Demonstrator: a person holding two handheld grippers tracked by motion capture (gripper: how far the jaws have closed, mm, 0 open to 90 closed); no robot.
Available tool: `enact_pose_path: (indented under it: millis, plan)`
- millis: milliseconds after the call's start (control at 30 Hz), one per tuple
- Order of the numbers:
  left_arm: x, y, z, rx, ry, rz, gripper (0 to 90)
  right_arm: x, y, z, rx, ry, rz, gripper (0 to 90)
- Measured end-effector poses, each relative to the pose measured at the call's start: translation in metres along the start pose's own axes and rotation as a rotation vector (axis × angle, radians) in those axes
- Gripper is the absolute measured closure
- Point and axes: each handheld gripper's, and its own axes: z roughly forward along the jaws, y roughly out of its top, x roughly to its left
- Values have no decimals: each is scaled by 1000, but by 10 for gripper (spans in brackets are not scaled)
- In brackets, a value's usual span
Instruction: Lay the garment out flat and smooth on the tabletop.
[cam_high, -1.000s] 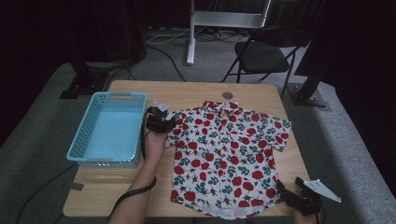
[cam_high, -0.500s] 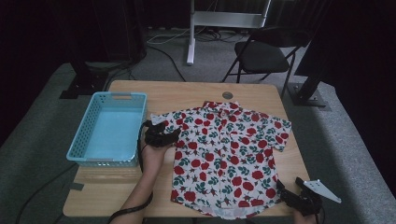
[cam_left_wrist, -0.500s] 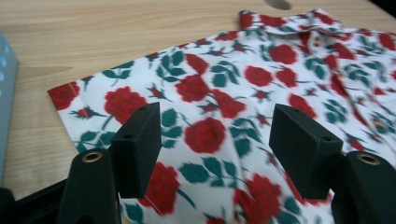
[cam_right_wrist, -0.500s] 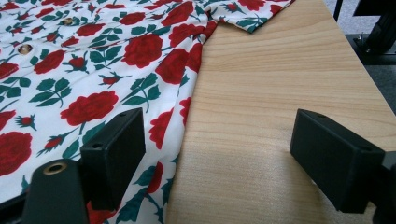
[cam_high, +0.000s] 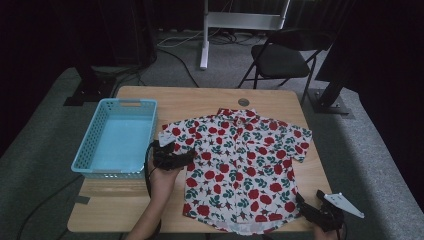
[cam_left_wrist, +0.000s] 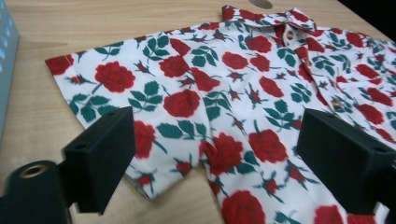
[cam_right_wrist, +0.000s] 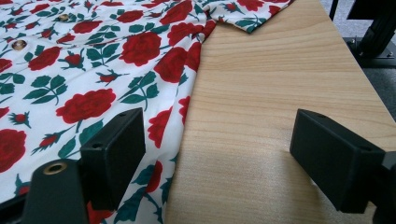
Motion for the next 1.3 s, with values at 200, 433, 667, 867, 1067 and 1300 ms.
enact_pose_path:
  millis: [200, 433, 667, 867, 1067, 1300]
  plan:
    - [-6, -9, -13, -28, -26, 31, 104, 1, 0, 0, -4, -6, -9, 176]
    - [-12, -19, -35, -70, -35, 37, 105, 1, -1, 0, -6, -10, -12, 176]
    - [-17, -33, -49, -78, -39, 44, 106, 1, -1, 0, -5, -10, -12, 176]
    - [-20, -51, -56, -70, -32, 56, 106, 1, -1, 0, -4, -9, -9, 176]
    - [-23, -67, -66, -97, -34, 65, 106, 1, -1, 0, -5, -11, -14, 176]
    - [-29, -90, -78, -156, 1, 74, 105, 1, -1, 0, -5, -14, -17, 176]
